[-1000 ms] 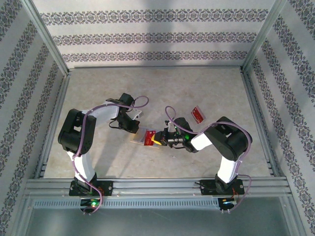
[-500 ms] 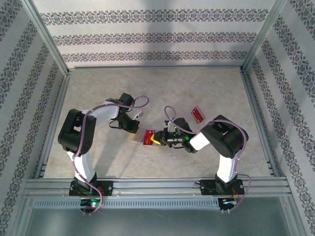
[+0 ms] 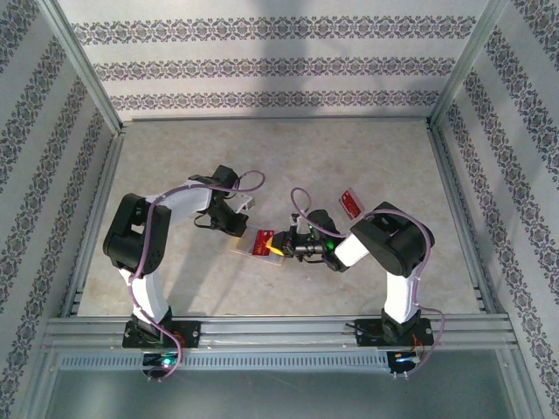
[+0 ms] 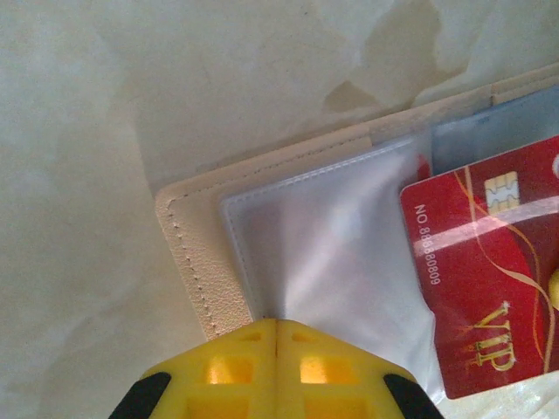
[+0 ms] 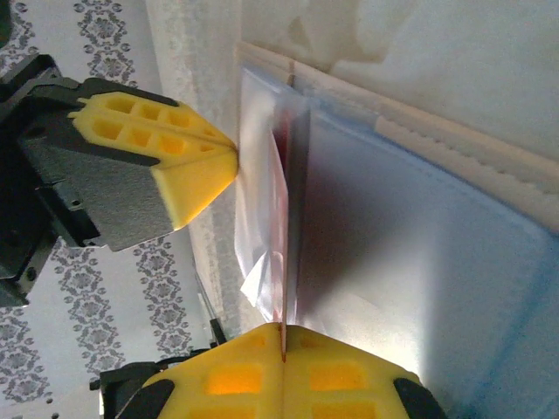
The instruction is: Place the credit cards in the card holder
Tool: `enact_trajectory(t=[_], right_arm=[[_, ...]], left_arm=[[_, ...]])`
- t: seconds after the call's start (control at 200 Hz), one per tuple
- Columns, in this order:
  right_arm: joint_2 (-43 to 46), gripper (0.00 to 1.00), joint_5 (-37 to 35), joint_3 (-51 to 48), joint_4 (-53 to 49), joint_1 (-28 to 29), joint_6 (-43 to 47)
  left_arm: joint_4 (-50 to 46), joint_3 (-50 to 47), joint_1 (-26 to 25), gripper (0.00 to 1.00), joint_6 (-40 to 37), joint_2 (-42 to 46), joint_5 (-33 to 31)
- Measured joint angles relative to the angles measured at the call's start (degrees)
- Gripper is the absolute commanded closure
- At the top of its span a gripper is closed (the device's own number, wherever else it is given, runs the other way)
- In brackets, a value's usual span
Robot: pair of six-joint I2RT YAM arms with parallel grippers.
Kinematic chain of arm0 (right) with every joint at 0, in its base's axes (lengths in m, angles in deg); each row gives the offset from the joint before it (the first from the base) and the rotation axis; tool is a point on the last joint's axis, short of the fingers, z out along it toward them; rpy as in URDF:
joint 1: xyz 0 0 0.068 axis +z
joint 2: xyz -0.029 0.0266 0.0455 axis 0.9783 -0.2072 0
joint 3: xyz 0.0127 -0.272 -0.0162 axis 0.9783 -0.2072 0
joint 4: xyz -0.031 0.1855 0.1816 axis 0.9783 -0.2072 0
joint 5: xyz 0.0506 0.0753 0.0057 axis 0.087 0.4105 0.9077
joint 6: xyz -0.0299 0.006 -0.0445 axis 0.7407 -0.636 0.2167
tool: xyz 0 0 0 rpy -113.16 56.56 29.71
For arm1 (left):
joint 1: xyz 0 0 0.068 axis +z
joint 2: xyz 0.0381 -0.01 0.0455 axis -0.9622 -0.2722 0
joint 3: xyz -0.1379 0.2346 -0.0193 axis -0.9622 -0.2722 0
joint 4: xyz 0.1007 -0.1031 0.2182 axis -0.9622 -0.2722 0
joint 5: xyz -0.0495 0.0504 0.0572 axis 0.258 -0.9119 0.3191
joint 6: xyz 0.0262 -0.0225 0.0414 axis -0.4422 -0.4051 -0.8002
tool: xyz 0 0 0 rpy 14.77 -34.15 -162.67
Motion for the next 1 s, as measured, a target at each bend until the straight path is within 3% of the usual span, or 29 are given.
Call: enact_trajectory(t=[0.999], right_arm=[[-0.2, 1.00, -0.7, -3.3, 5.2, 1.3, -1.6]], left_arm=[[0.0, 0.0, 0.0, 1.00, 0.0, 0.0, -0.2]])
